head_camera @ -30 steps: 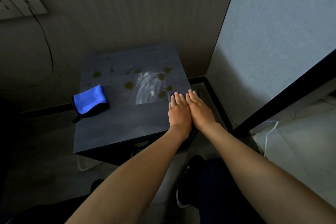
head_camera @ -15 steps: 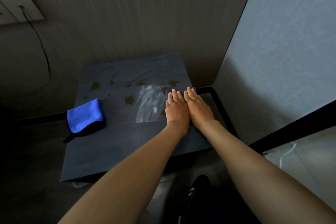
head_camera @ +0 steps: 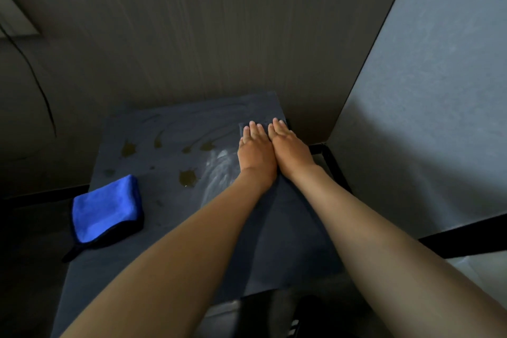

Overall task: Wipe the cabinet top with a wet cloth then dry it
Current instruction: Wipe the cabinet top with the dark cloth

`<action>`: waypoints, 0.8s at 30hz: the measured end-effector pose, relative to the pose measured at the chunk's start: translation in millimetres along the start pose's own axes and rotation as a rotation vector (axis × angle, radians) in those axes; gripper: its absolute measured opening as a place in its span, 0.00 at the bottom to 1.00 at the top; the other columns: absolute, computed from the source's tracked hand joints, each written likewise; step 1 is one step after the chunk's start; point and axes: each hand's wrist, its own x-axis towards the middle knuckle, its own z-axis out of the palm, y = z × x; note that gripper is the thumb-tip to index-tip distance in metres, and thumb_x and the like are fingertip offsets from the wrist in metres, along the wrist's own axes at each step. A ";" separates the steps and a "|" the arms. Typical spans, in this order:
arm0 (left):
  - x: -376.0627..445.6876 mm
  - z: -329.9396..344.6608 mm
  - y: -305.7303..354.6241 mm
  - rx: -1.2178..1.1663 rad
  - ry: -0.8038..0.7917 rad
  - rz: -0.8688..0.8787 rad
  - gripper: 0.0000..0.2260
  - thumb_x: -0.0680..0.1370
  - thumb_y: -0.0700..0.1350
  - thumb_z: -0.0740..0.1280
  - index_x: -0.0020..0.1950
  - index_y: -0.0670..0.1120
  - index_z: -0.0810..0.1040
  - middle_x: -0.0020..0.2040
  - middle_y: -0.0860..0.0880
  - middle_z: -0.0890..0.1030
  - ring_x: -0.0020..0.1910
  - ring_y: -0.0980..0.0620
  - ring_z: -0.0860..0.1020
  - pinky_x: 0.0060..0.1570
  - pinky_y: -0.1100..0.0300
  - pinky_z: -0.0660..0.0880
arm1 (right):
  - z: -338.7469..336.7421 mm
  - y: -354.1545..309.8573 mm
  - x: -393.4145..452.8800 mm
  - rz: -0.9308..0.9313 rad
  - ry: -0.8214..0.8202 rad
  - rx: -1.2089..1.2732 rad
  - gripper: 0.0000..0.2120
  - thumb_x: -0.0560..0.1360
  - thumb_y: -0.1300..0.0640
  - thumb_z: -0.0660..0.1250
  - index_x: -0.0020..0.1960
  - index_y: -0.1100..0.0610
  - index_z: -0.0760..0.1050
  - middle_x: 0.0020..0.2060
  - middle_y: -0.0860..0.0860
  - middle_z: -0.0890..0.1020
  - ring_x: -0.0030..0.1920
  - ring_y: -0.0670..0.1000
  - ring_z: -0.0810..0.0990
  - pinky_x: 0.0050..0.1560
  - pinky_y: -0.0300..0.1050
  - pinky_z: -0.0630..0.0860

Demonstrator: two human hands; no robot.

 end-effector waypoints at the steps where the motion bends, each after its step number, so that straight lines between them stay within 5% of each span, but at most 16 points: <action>1: 5.9 -0.9 -1.3 -0.007 0.007 -0.004 0.34 0.82 0.46 0.61 0.79 0.37 0.43 0.79 0.40 0.45 0.79 0.44 0.47 0.75 0.53 0.56 | 0.2 0.2 7.5 -0.002 0.000 0.002 0.24 0.85 0.56 0.46 0.80 0.58 0.49 0.80 0.53 0.47 0.79 0.53 0.49 0.77 0.52 0.56; 24: 121.3 -9.9 -53.2 0.000 0.030 0.064 0.37 0.79 0.49 0.64 0.79 0.38 0.45 0.79 0.41 0.48 0.79 0.46 0.49 0.76 0.54 0.55 | -2.8 -19.1 137.6 0.036 0.034 0.031 0.24 0.85 0.57 0.44 0.80 0.59 0.49 0.80 0.53 0.50 0.79 0.54 0.52 0.76 0.52 0.55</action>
